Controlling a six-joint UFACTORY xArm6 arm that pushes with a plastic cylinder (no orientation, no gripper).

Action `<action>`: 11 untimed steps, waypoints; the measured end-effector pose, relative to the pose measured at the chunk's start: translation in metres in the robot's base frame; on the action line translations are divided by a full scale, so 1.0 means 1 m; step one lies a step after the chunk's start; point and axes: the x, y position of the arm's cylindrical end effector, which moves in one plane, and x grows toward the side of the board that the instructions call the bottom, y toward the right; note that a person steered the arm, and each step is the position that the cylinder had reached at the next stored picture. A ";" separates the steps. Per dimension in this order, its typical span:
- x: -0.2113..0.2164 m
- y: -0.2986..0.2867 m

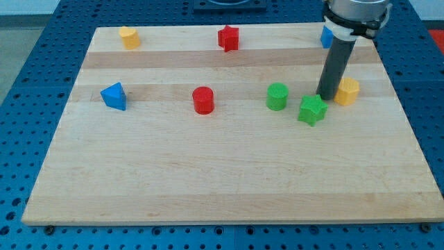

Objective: Place the green circle vertically below the red star

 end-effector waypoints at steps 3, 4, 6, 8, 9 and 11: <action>0.000 -0.026; 0.000 -0.046; 0.000 -0.082; 0.001 -0.113; 0.008 -0.129; 0.026 -0.149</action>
